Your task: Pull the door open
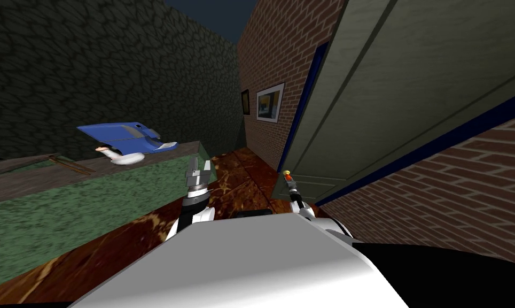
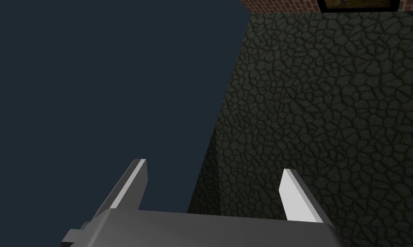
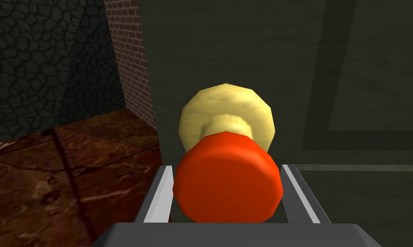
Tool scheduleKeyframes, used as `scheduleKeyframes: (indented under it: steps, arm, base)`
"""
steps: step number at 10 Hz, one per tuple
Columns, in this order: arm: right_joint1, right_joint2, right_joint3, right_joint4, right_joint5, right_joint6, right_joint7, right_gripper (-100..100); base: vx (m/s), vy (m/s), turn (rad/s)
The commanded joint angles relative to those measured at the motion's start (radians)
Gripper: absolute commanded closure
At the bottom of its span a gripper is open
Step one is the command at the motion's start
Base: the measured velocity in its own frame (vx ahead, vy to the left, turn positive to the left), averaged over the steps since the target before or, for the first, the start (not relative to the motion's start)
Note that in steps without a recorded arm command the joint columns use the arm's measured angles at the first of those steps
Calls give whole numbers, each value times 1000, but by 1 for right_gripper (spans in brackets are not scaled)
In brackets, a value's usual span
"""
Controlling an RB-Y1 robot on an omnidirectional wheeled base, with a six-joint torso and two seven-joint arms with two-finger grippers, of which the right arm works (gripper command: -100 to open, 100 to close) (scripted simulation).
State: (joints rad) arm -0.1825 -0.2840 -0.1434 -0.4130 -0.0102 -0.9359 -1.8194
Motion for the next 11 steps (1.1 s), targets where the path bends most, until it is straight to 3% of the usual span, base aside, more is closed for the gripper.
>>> scheduleKeyframes:
  steps: [1, 7, 8, 9, 11]
  arm:
    - [12, -4, 16, -14, 16, -7, -18, 100]
    - [33, -33, 76, -23, 76, -49, -95, 100]
    - [24, -32, 72, -4, 71, -51, -88, 100]
    - [38, -44, 87, -4, 87, -74, -111, 100]
    - [50, -57, 100, -6, 101, -95, -132, 100]
  base:
    - [-178, -39, 44]
    - [-198, -58, 46]
    - [-79, -27, 20]
    - [-119, -12, 86]
    - [-177, -60, 80]
